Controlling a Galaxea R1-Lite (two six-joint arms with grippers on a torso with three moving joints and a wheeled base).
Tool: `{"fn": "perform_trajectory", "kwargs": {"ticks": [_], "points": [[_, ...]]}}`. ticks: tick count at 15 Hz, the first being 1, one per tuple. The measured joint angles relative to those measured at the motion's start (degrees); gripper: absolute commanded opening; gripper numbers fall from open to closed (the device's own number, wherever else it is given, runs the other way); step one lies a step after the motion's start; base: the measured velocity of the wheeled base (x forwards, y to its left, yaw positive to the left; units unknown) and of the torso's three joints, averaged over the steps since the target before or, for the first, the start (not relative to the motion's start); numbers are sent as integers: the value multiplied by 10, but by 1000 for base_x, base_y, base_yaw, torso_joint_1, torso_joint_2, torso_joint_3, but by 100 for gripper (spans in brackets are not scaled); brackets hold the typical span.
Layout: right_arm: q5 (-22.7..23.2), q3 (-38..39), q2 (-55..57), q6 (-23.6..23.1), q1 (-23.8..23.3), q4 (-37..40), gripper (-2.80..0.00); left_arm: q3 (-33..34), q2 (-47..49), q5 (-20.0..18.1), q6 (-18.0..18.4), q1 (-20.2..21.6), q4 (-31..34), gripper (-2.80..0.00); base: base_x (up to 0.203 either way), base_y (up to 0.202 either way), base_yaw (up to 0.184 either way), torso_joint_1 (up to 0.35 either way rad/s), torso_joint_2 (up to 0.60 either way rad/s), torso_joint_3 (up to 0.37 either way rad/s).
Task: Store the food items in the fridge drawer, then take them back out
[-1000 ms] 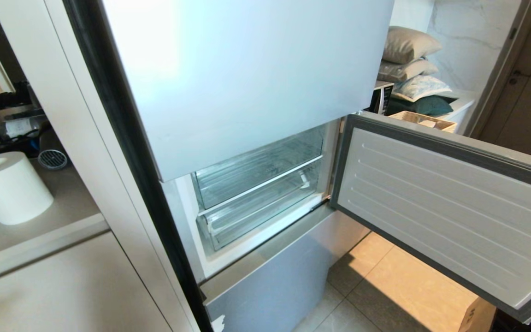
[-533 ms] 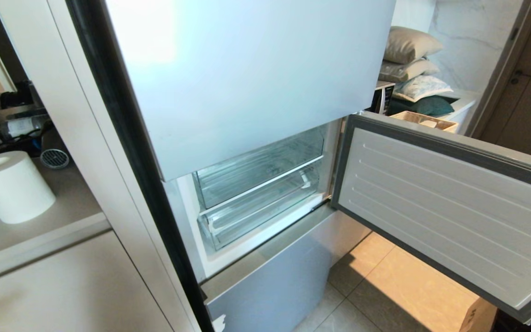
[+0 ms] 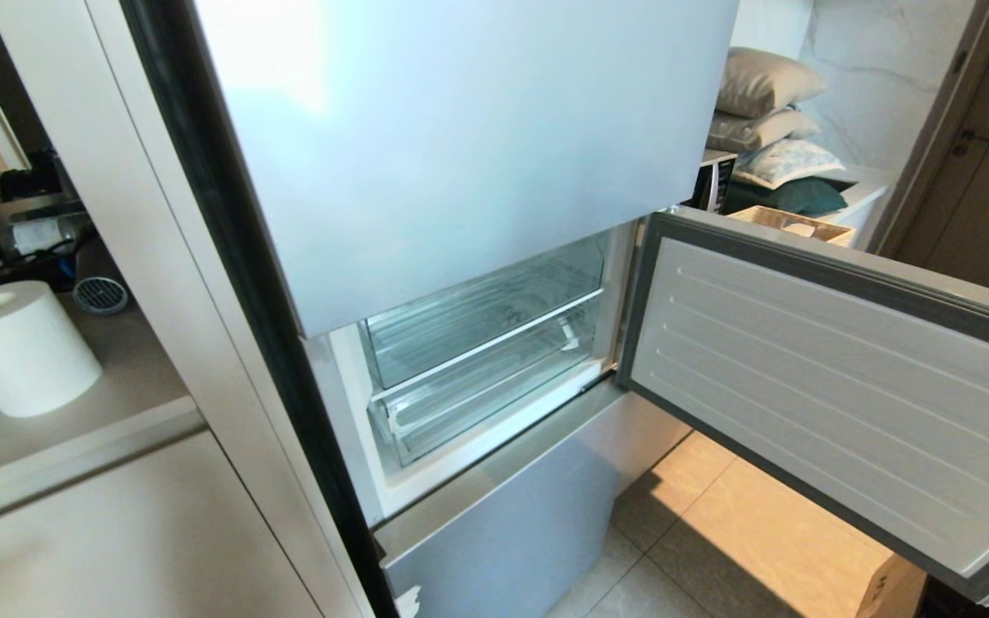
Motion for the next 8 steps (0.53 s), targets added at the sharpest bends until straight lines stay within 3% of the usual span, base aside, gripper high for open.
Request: {"fn": "perform_trajectory", "kwargs": {"ticks": [3,8], "points": [[7,-10,107,16,-55,-99,-280,0,0,0,0,0,0,-280,0,0,0,0,0,0],[29,-44,243,44,-94,-127,-280,0,0,0,0,0,0,-280,0,0,0,0,0,0]]}}
